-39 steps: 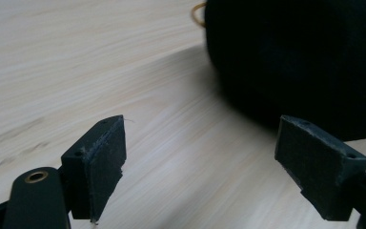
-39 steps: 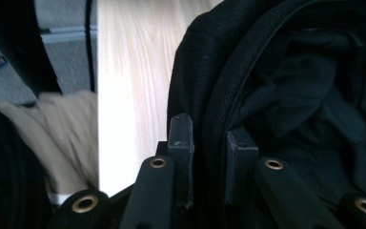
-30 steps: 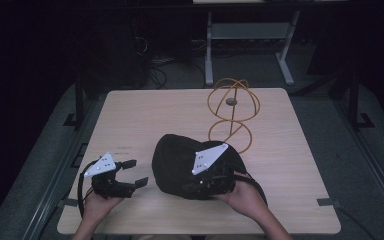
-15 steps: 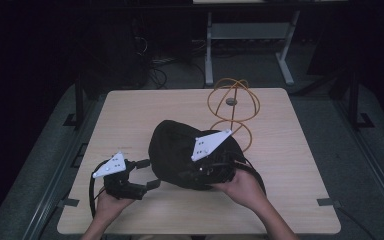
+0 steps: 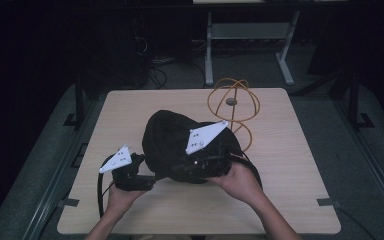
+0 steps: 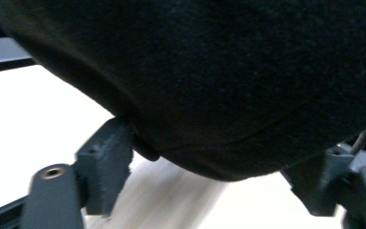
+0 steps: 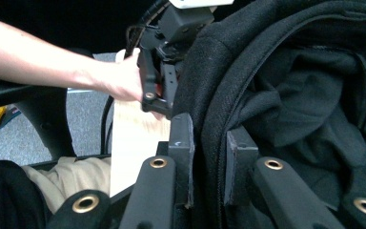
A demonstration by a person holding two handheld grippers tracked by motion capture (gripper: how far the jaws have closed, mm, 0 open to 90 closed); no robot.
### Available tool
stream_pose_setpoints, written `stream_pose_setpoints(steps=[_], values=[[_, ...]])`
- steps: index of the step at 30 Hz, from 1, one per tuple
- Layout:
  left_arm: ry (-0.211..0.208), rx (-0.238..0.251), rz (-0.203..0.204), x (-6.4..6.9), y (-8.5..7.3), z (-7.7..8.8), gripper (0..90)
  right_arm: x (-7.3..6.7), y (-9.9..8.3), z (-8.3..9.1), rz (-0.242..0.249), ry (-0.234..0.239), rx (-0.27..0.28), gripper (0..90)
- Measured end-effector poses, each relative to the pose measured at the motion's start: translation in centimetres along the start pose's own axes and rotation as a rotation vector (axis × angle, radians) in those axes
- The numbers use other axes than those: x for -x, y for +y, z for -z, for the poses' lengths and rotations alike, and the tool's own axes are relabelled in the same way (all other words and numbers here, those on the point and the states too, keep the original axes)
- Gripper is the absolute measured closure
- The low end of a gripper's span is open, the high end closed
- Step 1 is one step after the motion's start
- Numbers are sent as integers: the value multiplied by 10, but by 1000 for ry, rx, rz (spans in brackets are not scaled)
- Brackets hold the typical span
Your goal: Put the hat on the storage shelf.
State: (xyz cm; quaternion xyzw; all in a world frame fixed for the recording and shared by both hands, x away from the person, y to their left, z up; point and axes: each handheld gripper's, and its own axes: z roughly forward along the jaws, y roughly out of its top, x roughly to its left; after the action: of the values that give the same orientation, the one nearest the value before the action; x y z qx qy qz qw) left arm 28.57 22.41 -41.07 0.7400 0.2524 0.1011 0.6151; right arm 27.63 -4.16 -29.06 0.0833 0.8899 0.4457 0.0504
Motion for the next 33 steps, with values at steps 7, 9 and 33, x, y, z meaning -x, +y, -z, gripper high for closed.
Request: stream_pose_setpoints(steps=[7, 9, 33], values=[[-28, 51, -53, 3, 9, -2, 600, 1, 3, 1, -3, 13, 13, 768], [-34, 56, -57, 3, 10, -2, 665, 1, 3, 2, -5, 16, 20, 769], [25, 39, -164, 18, 71, 26, 858, 14, -8, 18, -99, 33, 146, 708]])
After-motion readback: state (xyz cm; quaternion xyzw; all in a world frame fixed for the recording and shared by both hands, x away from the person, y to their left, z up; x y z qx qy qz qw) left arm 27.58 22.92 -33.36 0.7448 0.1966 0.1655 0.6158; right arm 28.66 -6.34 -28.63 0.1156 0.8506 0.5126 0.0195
